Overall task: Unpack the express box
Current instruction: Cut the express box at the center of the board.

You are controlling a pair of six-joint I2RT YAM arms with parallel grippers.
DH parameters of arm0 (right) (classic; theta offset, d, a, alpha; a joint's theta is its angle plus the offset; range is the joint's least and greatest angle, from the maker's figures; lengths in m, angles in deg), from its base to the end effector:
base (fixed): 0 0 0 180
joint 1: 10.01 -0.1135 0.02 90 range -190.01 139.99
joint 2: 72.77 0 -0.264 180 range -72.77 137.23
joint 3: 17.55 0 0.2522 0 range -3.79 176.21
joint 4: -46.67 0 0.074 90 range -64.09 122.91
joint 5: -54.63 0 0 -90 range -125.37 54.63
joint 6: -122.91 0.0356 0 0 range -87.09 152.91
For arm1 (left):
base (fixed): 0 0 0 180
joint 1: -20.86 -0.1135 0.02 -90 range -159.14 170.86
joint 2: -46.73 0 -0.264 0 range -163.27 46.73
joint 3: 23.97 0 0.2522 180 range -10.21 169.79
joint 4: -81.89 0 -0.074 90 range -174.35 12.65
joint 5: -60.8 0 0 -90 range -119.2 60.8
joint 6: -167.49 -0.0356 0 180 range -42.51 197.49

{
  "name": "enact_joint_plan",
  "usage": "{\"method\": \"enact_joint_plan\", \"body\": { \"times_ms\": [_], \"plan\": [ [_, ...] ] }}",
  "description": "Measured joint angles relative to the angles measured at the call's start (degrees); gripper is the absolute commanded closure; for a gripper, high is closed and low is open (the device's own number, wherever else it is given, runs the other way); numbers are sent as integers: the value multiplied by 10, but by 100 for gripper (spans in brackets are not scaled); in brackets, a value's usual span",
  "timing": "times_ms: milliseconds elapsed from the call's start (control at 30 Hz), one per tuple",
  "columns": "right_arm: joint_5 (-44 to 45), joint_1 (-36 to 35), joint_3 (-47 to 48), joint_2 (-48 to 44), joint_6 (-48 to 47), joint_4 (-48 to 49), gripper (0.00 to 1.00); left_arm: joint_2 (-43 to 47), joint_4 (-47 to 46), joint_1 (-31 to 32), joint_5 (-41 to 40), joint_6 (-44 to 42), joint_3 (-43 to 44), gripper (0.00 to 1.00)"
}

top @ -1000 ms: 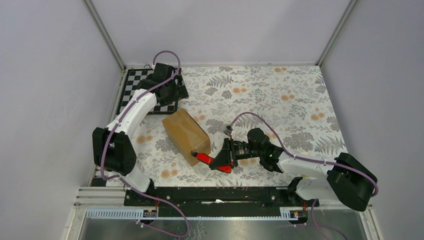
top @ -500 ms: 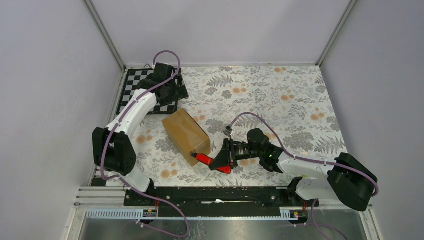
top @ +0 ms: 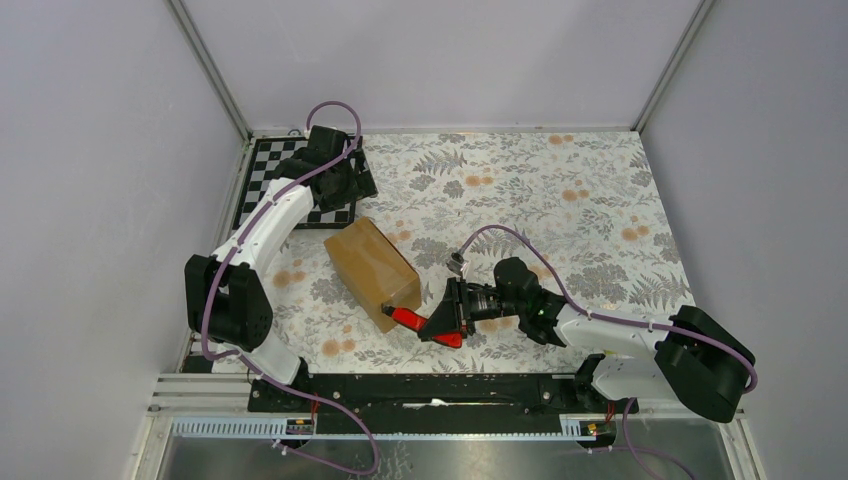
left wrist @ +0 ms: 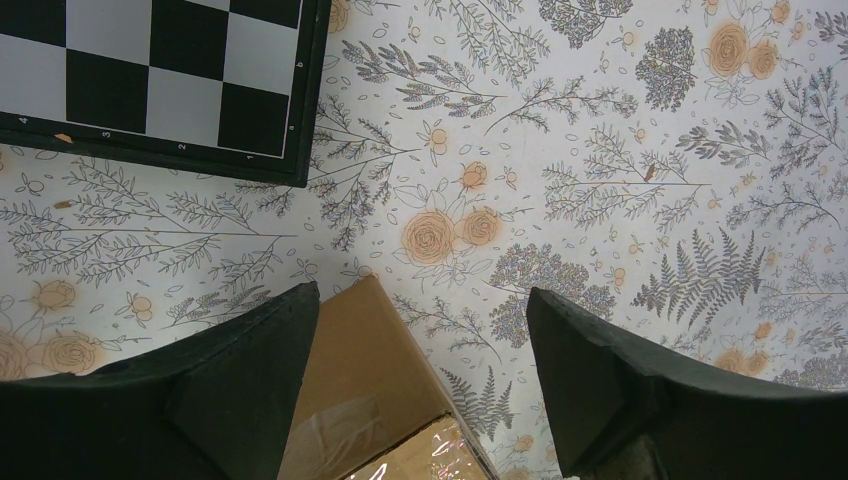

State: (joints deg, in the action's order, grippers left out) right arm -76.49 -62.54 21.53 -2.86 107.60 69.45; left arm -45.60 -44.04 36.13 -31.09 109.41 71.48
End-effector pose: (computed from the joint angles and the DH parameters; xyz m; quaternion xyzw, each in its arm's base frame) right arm 0.1309 0.2093 0.2181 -0.0901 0.7380 0.6678 0.0354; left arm 0.3395 -0.0915 0.3059 -0.1419 0.9316 -0.1195 0.3125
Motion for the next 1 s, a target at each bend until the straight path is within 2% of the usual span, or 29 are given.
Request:
{"method": "enact_joint_plan", "body": {
  "times_ms": [1000],
  "plan": [
    [1, -1, -1, 1, 9, 2, 100, 0, 0, 0, 0, -1, 0, 17]
  ]
}}
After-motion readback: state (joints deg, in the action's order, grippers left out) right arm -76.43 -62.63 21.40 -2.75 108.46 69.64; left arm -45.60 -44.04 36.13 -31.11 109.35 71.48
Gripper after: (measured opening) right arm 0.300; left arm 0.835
